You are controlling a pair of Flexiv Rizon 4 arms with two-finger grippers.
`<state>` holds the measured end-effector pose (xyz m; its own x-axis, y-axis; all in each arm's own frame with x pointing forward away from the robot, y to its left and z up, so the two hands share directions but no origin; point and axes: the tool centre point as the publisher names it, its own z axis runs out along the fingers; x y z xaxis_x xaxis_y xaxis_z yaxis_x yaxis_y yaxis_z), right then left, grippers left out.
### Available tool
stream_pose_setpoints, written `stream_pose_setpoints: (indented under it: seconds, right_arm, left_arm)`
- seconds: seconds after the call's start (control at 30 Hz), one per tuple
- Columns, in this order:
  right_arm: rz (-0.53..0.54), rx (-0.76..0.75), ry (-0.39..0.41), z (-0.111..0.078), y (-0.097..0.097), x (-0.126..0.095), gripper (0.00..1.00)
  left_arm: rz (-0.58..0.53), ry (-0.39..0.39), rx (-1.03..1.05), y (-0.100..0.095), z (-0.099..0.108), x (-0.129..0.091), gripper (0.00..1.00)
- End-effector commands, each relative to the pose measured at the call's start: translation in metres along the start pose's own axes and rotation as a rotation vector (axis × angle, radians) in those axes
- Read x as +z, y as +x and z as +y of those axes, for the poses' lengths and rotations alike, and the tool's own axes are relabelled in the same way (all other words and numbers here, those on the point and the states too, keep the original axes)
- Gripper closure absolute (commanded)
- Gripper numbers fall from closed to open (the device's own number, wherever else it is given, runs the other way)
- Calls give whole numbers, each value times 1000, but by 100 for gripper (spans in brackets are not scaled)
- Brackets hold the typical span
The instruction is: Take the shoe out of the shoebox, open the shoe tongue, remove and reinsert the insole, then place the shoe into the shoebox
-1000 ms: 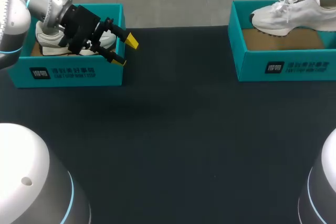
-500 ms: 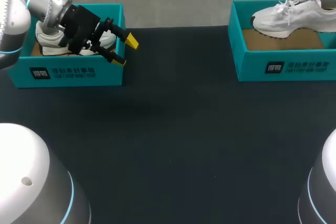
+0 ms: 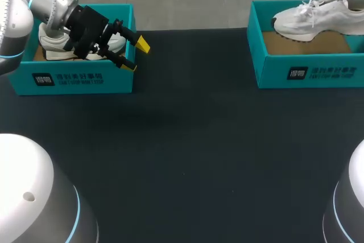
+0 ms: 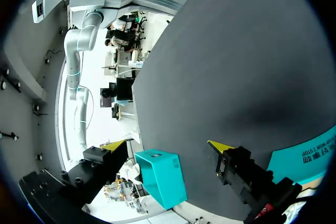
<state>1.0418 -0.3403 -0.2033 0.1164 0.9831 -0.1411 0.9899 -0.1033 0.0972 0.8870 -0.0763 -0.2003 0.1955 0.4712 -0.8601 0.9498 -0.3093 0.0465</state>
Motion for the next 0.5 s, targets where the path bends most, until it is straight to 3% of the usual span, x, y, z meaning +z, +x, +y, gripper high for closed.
stream_pose_setpoints:
  seconds: [0.03, 0.5]
  right_arm:
    - [16, 4, 0, -5, 5, 6, 100]
    - [16, 97, -14, -1, 4, 38, 100]
  left_arm:
    - [3, 1, 1, 0, 0, 0, 0]
    - [3, 1, 1, 0, 0, 0, 0]
